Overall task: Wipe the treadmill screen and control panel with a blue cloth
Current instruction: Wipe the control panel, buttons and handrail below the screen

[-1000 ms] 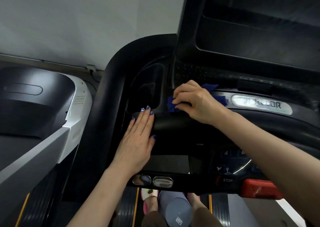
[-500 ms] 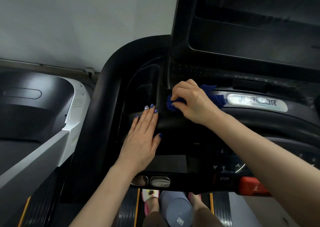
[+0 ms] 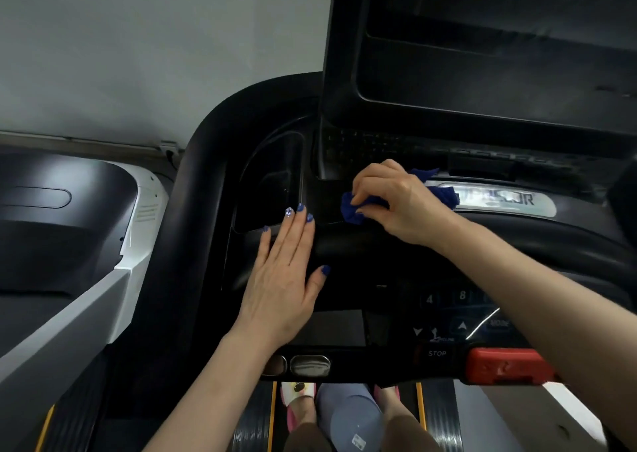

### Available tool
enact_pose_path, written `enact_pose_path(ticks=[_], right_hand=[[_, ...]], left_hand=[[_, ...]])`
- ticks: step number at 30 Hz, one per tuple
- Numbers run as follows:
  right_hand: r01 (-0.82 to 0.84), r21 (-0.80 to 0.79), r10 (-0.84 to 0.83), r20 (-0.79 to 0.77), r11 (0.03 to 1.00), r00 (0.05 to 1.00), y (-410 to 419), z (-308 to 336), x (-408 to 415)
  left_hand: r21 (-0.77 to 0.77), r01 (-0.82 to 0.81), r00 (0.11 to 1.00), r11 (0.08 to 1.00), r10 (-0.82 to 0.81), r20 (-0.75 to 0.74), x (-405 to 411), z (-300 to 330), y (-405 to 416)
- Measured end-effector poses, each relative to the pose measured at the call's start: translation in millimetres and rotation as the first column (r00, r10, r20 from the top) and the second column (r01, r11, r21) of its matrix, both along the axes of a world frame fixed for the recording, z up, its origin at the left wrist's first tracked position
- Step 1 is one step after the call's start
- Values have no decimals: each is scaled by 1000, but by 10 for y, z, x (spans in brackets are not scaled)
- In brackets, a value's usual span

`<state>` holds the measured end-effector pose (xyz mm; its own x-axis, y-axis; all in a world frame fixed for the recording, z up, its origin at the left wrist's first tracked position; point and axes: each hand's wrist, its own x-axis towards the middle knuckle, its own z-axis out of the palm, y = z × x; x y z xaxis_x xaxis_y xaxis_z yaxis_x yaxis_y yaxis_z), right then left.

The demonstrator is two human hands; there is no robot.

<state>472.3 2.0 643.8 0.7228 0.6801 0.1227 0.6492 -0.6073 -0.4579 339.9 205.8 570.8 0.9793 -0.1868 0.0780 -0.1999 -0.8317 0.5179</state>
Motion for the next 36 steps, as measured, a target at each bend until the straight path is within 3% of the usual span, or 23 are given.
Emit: enact_pose_path(ticks=[6,10,14,19,25,29,36], right_hand=[[81,20,-83,100,996,992,72,-86,17],[22,-18,-21,24,1000,999,-155,5,56],[84,44,-87,70,995,994,-171,5,132],[12,10,-12,16,1000,1000,-354,4,118],[104,82,-110,77,991,991,-478,-12,205],[25,47,-25,0,999,1000,-663,32,205],[118,109,-124,51,987,991,-670,1,245]], left_hand=[[12,27,999,1000,-26,-24,61,-4,-131],[19,35,999,999,-34,-27,69,-20,-115],[46,11,1000,999,-11,-4,66,-49,-148],[55,-5,1000,998,5,15,67,-60,-175],[50,6,1000,999,-6,6,137,32,-321],[47,-5,1000,999,5,3,230,59,-416],[107,-36,999,994,36,10,227,40,-457]])
